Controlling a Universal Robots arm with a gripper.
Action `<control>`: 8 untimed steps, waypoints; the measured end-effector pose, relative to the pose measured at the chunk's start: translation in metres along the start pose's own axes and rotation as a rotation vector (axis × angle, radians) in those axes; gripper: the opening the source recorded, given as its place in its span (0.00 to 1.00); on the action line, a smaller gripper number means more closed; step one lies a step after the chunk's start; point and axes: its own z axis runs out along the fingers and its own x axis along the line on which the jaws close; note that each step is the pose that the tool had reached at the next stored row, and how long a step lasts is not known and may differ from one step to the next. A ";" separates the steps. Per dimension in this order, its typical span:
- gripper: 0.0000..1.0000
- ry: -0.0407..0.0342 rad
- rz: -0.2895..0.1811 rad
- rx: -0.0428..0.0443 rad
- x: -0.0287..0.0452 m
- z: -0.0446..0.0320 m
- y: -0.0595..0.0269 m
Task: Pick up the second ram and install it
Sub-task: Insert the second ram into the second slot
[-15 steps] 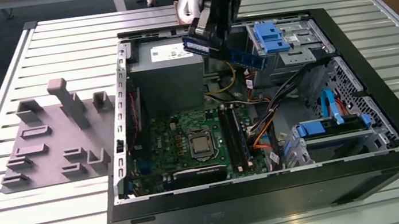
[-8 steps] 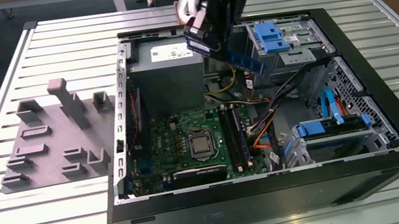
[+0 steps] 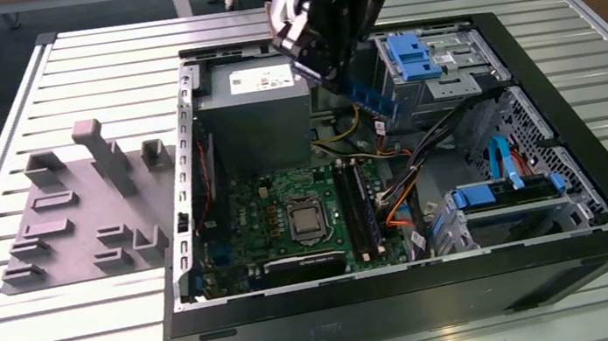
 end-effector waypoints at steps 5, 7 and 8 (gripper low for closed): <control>0.14 -0.0028 0.090 0.0053 0.0001 0.0008 0.0000; 0.14 -0.0038 0.127 0.0074 0.0001 0.0011 0.0000; 0.14 -0.0044 0.145 0.0085 0.0001 0.0013 0.0000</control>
